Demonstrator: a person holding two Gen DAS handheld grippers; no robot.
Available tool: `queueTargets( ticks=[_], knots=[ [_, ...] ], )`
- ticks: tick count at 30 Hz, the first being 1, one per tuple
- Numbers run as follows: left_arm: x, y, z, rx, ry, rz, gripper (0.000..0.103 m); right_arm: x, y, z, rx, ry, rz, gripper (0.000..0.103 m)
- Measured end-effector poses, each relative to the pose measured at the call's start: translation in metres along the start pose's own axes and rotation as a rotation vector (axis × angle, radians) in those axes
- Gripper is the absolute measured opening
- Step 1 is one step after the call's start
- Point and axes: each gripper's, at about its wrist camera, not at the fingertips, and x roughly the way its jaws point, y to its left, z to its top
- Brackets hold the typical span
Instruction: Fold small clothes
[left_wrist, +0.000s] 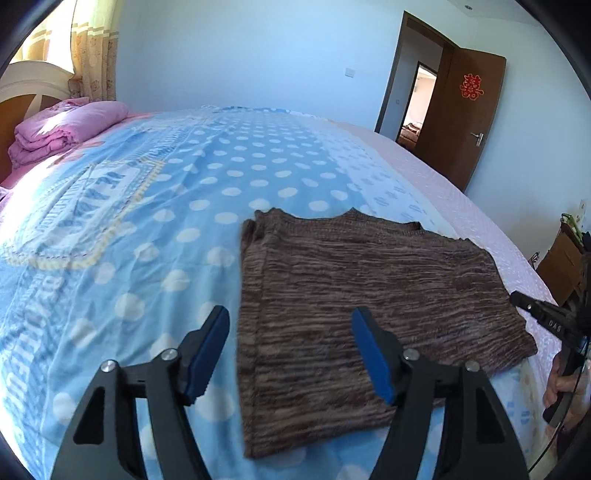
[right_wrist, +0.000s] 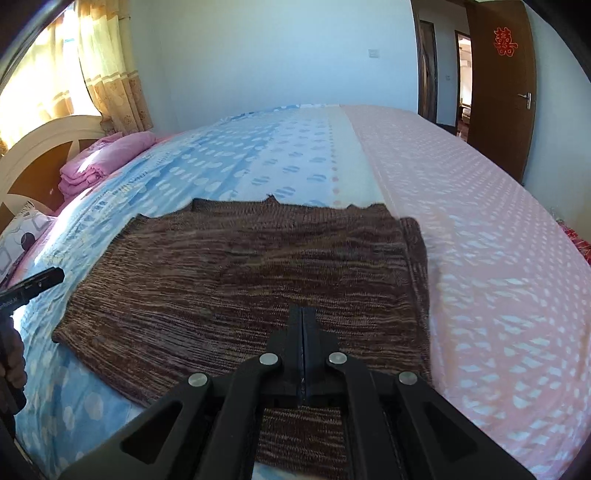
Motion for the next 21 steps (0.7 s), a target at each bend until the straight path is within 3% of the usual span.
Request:
queueTargets(
  ticks=[1,3,6,9,10,12,15,21],
  knots=[
    [0.011,-0.007,0.002,0.017,0.008,0.018,0.072,0.006,-0.004,-0.005,0.006,0.027,-0.014,0.000],
    [0.032,-0.016,-0.001,0.050,0.020,0.072,0.072,0.003,-0.013,-0.010,0.047,-0.004,0.029,0.000],
    [0.061,-0.013,-0.012,0.042,0.112,0.109,0.074,0.002,-0.019,-0.009,0.062,0.012,0.019,0.000],
    [0.055,0.001,-0.011,-0.028,0.090,0.094,0.081,-0.009,0.001,-0.006,-0.002,-0.010,-0.079,0.000],
    [0.058,0.011,-0.012,-0.076,0.117,0.070,0.085,-0.015,0.009,-0.005,-0.002,-0.033,-0.051,0.000],
    [0.053,0.025,-0.012,-0.153,0.096,0.000,0.085,-0.026,0.027,-0.002,-0.004,-0.069,0.029,0.000],
    [0.048,0.041,-0.011,-0.250,0.068,-0.041,0.085,-0.033,0.059,-0.001,-0.071,-0.104,0.080,0.000],
    [0.065,0.048,0.002,-0.344,0.101,-0.087,0.085,0.009,0.074,-0.025,-0.059,-0.004,0.121,0.000]
  ],
)
